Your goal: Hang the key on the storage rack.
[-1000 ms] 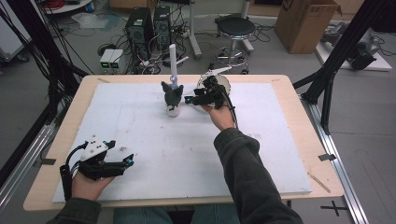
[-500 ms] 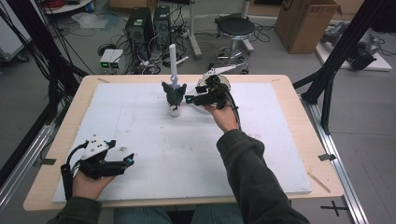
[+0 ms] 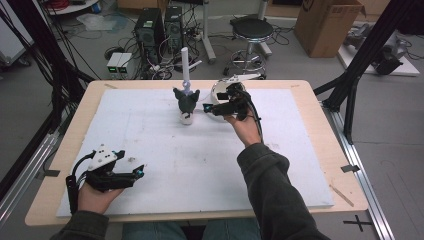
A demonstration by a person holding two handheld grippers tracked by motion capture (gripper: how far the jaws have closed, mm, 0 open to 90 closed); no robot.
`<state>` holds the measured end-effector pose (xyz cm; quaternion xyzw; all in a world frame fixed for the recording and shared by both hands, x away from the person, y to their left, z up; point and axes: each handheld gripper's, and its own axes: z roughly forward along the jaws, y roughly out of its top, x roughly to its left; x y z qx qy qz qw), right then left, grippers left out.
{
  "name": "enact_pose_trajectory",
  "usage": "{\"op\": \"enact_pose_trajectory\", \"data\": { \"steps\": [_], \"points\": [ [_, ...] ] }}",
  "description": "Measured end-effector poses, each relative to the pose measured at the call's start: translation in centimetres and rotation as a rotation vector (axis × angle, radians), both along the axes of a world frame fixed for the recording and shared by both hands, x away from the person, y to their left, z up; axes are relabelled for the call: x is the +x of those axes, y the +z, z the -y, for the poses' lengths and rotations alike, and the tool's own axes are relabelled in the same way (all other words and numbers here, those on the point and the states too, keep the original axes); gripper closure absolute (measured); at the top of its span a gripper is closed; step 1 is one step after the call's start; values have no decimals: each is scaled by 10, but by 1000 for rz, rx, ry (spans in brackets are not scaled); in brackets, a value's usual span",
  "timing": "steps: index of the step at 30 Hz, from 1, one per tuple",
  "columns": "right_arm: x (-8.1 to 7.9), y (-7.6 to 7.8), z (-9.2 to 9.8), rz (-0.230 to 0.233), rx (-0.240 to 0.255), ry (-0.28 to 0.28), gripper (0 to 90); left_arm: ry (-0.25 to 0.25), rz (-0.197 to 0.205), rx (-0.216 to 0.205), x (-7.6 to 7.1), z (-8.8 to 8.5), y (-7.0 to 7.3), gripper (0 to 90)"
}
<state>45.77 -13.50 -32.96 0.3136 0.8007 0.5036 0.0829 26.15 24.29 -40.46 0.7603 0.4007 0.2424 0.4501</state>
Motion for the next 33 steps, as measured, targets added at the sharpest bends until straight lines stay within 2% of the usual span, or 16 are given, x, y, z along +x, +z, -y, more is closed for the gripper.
{"op": "enact_pose_trajectory", "data": {
  "steps": [7, 18, 23, 33],
  "points": [
    [-7, -1, 8, 9, 7, -28, 127, 6, -2, -11, 1, -2, 0, 166],
    [-19, -1, 23, 34, -6, -48, 121, 6, -4, -4, -1, -1, -1, 165],
    [-22, -4, 31, 18, -5, -64, 120, 5, -2, 3, -2, -1, -1, 165],
    [-30, -8, 39, 24, -2, -57, 121, 10, 1, -4, -2, -1, -1, 165]
  ]
}}
